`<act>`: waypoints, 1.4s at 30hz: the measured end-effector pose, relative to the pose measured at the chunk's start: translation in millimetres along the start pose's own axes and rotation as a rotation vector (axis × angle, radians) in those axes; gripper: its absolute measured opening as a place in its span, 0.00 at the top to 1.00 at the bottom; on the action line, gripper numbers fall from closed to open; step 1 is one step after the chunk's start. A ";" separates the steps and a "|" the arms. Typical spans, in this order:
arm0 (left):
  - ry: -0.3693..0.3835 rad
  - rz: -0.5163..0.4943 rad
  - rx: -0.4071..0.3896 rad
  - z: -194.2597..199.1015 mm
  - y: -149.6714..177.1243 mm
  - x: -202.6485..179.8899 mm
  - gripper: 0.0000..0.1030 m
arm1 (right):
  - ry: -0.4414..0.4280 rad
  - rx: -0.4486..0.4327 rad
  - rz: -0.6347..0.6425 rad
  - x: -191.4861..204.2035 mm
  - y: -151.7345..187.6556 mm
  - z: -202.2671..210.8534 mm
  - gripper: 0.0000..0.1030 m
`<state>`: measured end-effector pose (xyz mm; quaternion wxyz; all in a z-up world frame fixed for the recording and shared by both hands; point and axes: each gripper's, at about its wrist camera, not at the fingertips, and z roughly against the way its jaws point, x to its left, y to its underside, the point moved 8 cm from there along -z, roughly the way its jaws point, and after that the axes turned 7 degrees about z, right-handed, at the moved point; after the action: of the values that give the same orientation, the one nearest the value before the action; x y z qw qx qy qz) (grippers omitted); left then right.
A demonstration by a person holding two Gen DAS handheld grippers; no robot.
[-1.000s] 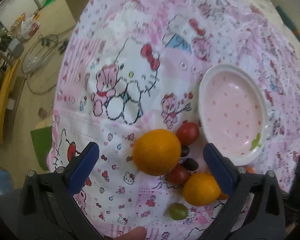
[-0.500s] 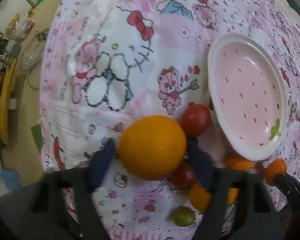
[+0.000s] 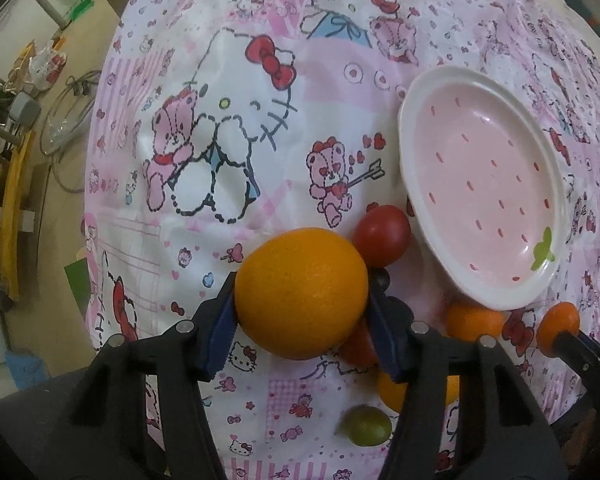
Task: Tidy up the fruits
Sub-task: 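Grasp a large orange with the left tool while the right tool grasps a mandarin, then lower the mandarin onto the pink plate and open the right tool while the left carries the orange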
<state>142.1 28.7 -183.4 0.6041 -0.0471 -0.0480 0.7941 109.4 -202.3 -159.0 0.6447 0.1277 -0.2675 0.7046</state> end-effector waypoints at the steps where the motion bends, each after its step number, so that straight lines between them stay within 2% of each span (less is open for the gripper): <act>1: 0.000 -0.001 -0.010 5.9 -0.6 2.0 0.47 | 0.003 -0.002 -0.002 -0.8 -0.3 0.8 0.58; 6: 0.055 -0.018 -0.045 25.3 0.6 -0.8 0.47 | 0.025 -0.016 -0.012 -6.5 1.3 7.4 0.58; 13: 0.084 -0.037 -0.113 46.6 2.5 -1.5 0.47 | 0.061 -0.060 -0.054 -23.5 3.6 25.8 0.58; 22: 0.100 -0.094 -0.225 74.3 -4.7 -9.1 0.47 | 0.120 -0.203 -0.095 -44.8 -12.8 72.2 0.58; 24: 0.105 -0.105 -0.245 81.7 -6.7 -12.8 0.47 | 0.108 -0.236 -0.087 -42.6 -19.4 81.1 0.58; 31: 0.128 -0.167 -0.234 91.9 -13.3 -36.4 0.47 | 0.067 -0.319 -0.028 -23.7 -47.8 98.5 0.58; 42: 0.127 -0.244 -0.226 93.2 -44.8 -70.7 0.47 | 0.066 -0.319 0.060 -7.8 -100.6 83.4 0.58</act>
<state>191.3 -29.3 -83.9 0.6888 -0.1584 -0.1042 0.6997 195.0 -251.4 -73.0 0.6440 -0.0074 -0.3581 0.6760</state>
